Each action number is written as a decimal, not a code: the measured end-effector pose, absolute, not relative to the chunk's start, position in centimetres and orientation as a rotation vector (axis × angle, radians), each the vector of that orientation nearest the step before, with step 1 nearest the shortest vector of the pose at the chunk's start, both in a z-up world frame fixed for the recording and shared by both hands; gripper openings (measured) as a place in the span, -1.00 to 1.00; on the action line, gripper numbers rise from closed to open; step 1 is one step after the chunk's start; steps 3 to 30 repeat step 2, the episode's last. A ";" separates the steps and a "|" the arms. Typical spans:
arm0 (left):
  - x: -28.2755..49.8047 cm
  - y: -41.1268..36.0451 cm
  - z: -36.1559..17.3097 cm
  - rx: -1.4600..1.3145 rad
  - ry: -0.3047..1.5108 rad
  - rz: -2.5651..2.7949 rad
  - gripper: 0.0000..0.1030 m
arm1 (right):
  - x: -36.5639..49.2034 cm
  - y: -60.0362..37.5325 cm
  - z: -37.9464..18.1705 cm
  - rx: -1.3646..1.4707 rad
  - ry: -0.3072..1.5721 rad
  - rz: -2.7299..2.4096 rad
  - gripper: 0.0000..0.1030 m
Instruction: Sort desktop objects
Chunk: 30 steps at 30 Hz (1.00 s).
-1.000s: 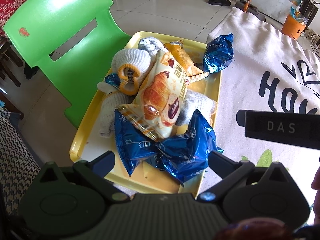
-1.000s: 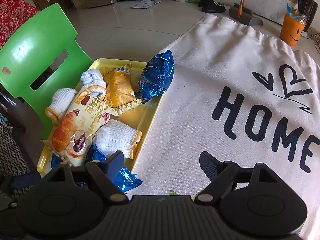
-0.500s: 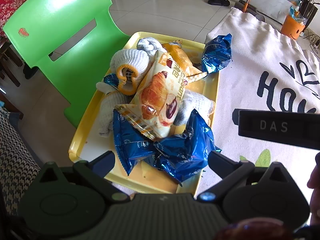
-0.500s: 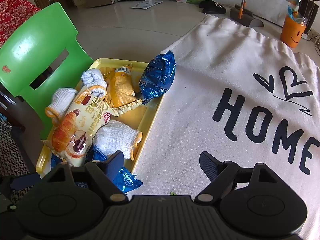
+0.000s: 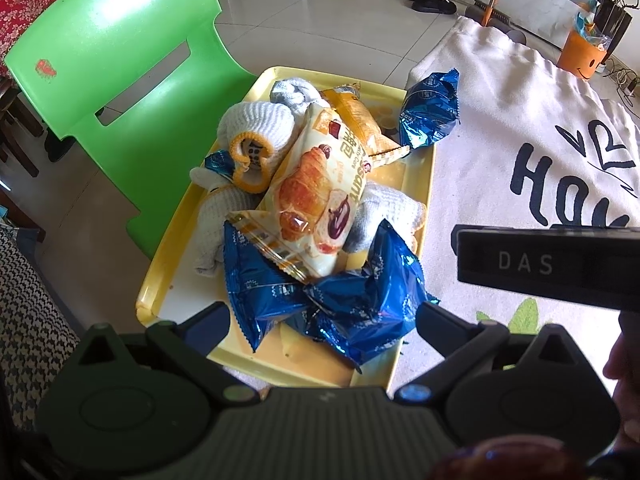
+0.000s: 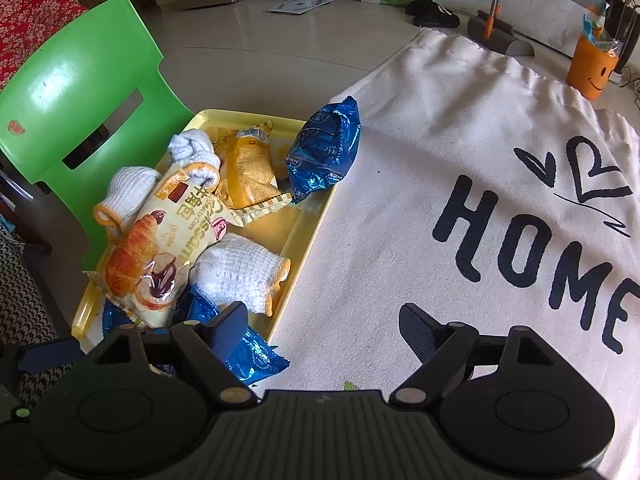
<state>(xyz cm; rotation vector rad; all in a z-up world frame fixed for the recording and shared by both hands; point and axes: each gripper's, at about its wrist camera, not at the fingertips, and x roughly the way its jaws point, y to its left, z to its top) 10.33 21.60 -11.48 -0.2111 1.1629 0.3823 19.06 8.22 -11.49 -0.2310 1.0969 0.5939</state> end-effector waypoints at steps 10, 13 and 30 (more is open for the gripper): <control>10.3 21.5 -11.5 -0.208 1.163 0.382 0.99 | 19.0 8.3 -11.5 -0.234 1.097 0.596 0.62; 10.3 21.5 -11.5 -0.208 1.163 0.382 0.99 | 19.0 8.3 -11.5 -0.234 1.097 0.596 0.62; 10.3 21.5 -11.5 -0.208 1.163 0.382 0.99 | 19.0 8.3 -11.5 -0.234 1.097 0.596 0.62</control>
